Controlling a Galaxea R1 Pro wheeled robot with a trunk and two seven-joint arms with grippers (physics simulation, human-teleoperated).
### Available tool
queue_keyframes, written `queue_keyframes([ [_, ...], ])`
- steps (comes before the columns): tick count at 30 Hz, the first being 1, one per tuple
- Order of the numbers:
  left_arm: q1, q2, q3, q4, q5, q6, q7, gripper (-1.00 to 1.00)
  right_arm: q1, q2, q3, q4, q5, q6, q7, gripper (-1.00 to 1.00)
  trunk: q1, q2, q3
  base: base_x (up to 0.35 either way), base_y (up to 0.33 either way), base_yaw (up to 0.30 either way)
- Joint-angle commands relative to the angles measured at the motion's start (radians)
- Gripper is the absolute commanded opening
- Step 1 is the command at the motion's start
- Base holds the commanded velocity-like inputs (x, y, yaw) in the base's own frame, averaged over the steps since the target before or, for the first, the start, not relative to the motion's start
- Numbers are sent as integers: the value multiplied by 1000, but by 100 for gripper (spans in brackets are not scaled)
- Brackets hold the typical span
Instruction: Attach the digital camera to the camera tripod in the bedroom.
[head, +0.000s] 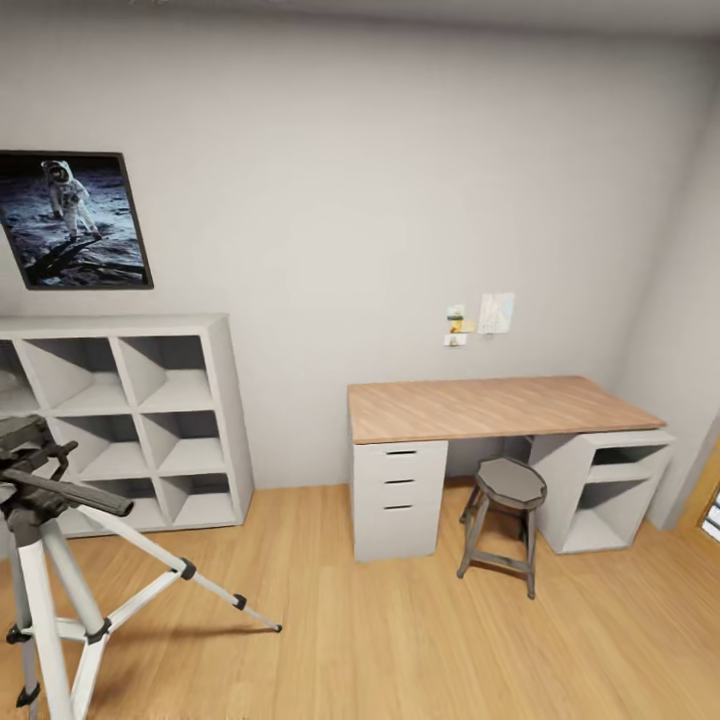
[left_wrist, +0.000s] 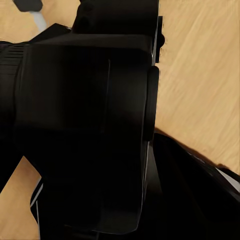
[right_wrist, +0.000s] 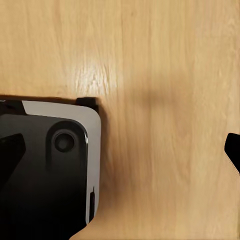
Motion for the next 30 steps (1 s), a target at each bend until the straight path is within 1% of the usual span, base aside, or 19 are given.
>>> queue_keyframes([
  [1, 0, 0, -9, 0, 5, 1, 1, -100, -1, 0, -2, 3, 7, -6, 2, 100, 0, -1, 0, 0, 0, 268],
  [8, 0, 0, -9, 0, 5, 1, 1, -100, -1, 1, -2, 3, 7, -7, 2, 100, 0, -1, 0, 0, 0, 258],
  [15, 0, 0, -9, 0, 5, 1, 1, -100, -1, 1, -3, 3, 3, 5, -5, 100, 0, -1, 0, 0, 0, 54],
  [18, 0, 0, -9, 0, 6, 1, 1, -100, -1, 3, -3, 3, 5, 1, -26, 100, 0, -1, 0, 0, 0, 105],
  [30, 0, 0, -10, 0, 5, 1, 1, -100, -1, 1, -2, 3, 6, -4, -33, 100, 0, -1, 0, 0, 0, 246],
])
